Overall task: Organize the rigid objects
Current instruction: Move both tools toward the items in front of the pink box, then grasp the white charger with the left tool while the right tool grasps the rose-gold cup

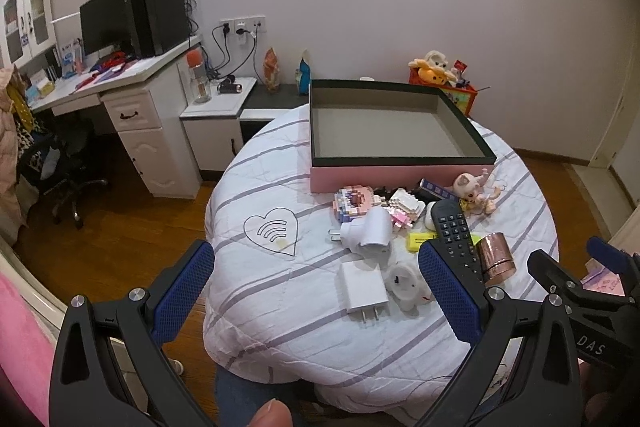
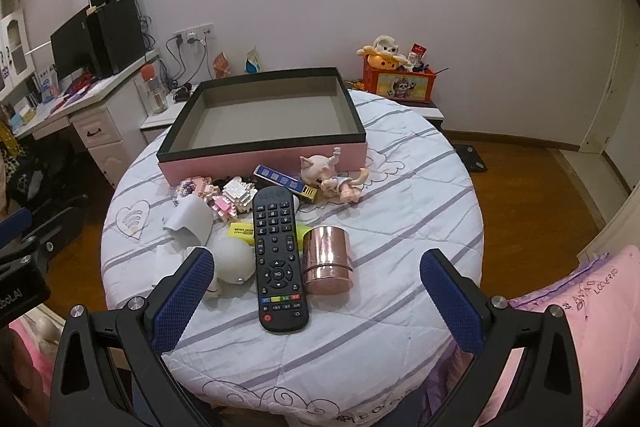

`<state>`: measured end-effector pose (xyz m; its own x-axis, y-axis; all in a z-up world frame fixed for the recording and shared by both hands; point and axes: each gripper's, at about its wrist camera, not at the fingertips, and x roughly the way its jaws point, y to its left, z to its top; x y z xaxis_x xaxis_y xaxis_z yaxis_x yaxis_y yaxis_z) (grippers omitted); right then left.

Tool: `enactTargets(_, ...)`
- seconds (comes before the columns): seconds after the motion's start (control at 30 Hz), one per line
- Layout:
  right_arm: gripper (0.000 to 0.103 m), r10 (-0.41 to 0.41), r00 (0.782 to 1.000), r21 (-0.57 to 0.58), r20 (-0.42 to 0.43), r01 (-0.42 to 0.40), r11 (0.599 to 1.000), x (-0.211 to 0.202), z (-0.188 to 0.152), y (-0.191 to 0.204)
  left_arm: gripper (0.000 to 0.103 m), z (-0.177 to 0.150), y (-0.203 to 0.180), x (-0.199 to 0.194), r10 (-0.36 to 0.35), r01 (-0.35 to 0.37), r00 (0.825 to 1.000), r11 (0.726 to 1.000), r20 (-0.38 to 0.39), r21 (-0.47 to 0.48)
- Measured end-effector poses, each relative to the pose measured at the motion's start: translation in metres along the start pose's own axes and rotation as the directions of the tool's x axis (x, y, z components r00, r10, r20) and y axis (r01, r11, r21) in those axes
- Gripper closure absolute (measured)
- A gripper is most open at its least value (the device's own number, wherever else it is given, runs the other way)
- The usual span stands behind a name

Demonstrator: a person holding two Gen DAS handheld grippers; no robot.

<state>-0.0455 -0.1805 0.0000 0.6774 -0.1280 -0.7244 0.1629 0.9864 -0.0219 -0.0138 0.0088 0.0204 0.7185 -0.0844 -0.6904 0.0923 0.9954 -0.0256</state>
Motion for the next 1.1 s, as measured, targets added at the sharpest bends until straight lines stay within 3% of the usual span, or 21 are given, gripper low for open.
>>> enactTargets(0.57,0.0,0.007,1.0,-0.006,-0.006,-0.007,1.0,0.006,0.004,0.024,0.0,0.004,0.024,0.01,0.016,-0.016,1.0,1.0,-0.023,-0.008)
enactTargets(0.87,0.0,0.019,0.999,-0.004,-0.027,-0.019,1.0,0.015,-0.003,-0.009,0.0,-0.007,0.002,0.023,0.015,-0.015,0.999,1.0,-0.039,-0.015)
enactTargets(1.1,0.0,0.027,0.996,0.075,-0.084,-0.021,0.997,0.038,-0.019,-0.039,0.0,-0.026,-0.01,0.051,0.035,-0.029,0.993,0.998,-0.116,0.052)
